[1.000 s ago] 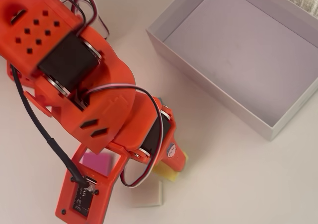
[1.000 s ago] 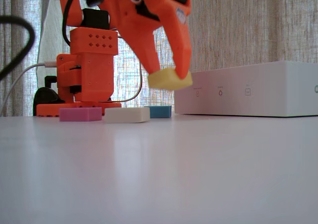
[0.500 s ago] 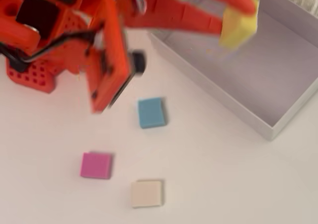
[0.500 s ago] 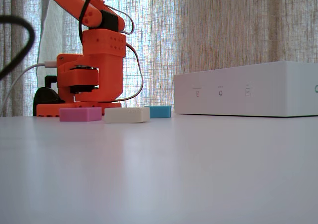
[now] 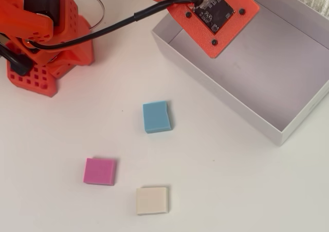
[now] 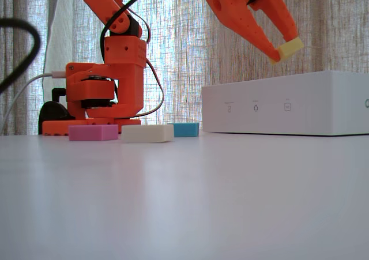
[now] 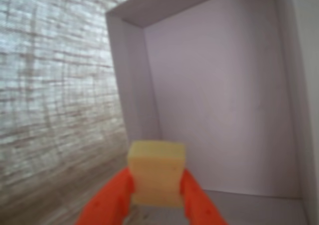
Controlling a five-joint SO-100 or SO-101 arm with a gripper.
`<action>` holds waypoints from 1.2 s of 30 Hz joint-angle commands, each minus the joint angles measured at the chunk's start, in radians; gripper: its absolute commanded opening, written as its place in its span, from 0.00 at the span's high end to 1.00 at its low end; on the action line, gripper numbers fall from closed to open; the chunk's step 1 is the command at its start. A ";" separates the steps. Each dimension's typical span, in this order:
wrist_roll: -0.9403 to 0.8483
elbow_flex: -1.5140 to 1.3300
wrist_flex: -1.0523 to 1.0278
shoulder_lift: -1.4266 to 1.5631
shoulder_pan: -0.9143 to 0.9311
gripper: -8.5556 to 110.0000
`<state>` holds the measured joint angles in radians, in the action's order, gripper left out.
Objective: Grasp the yellow cuboid and put it in the bin.
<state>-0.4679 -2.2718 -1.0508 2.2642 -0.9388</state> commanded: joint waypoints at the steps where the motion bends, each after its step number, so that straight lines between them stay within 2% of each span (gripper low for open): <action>1: -0.008 0.005 -0.017 -0.017 0.029 0.82; 4: -0.008 0.002 -0.040 -0.025 0.031 0.57; 6: -0.014 0.000 -0.020 -0.023 0.028 0.52; 12: -0.023 0.005 0.061 -0.005 0.041 0.52; 15: -0.023 0.021 0.117 0.074 0.129 0.56; 21: -0.015 -0.002 0.273 0.318 0.494 0.59; 26: -0.011 -0.212 0.400 0.540 0.767 0.62; 29: -0.003 -0.325 0.354 0.640 0.864 0.64; 36: 0.114 -0.451 -0.063 0.802 0.893 0.69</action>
<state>-0.3958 -2.7182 -0.9771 3.0143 -0.0583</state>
